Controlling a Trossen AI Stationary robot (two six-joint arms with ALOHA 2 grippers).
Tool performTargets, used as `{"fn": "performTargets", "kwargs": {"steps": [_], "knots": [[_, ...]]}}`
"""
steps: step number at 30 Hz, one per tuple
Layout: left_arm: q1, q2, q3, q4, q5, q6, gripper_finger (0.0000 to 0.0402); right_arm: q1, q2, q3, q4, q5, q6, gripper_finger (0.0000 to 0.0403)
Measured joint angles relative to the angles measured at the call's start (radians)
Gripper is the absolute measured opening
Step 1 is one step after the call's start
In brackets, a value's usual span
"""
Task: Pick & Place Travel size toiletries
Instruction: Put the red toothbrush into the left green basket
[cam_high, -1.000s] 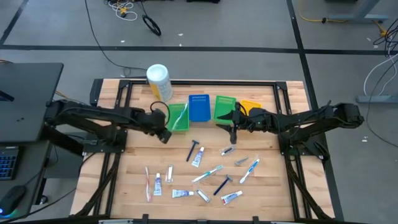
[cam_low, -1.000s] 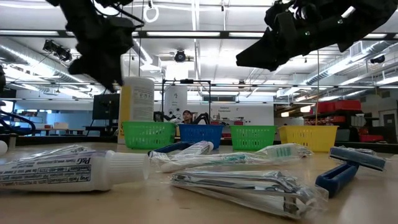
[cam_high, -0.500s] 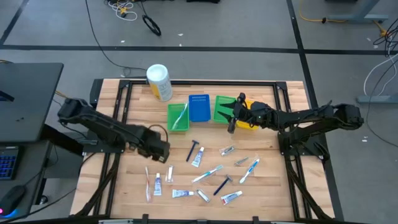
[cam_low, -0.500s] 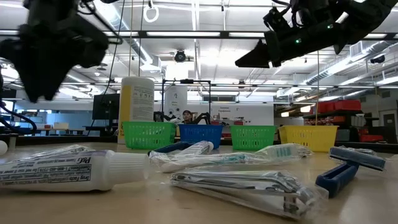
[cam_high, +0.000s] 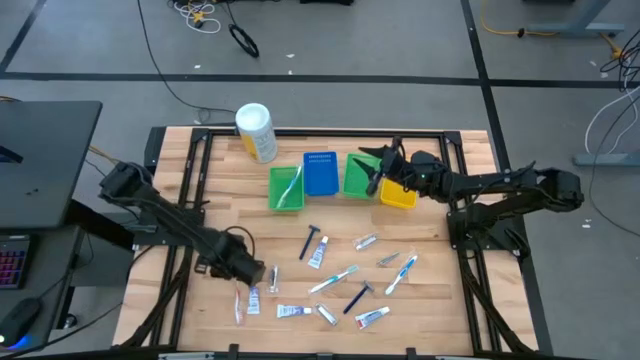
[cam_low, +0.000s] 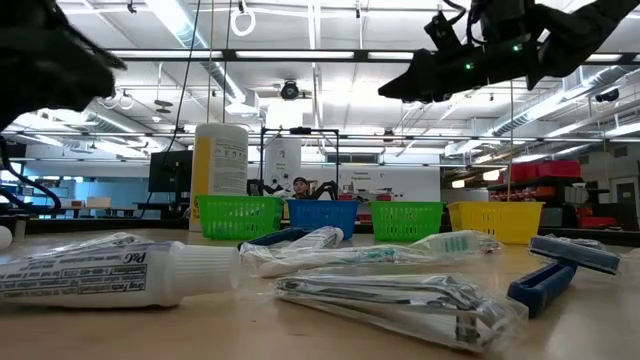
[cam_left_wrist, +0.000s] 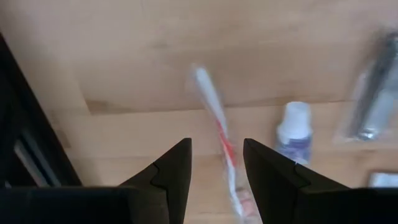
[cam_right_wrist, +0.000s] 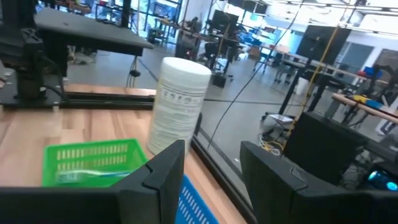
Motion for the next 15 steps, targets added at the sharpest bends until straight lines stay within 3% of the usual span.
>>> {"fn": "performTargets", "kwargs": {"steps": [5, 15], "knots": [[-0.03, 0.069, -0.021, 0.072, 0.063, -0.041, 0.0155, -0.019, 0.0, 0.0, 0.0, -0.001, 0.0, 0.0167], [-0.034, 0.113, -0.051, 0.123, 0.021, -0.024, 0.0155, -0.025, 0.0, 0.0, -0.001, -0.001, 0.0, 0.0167]]}}
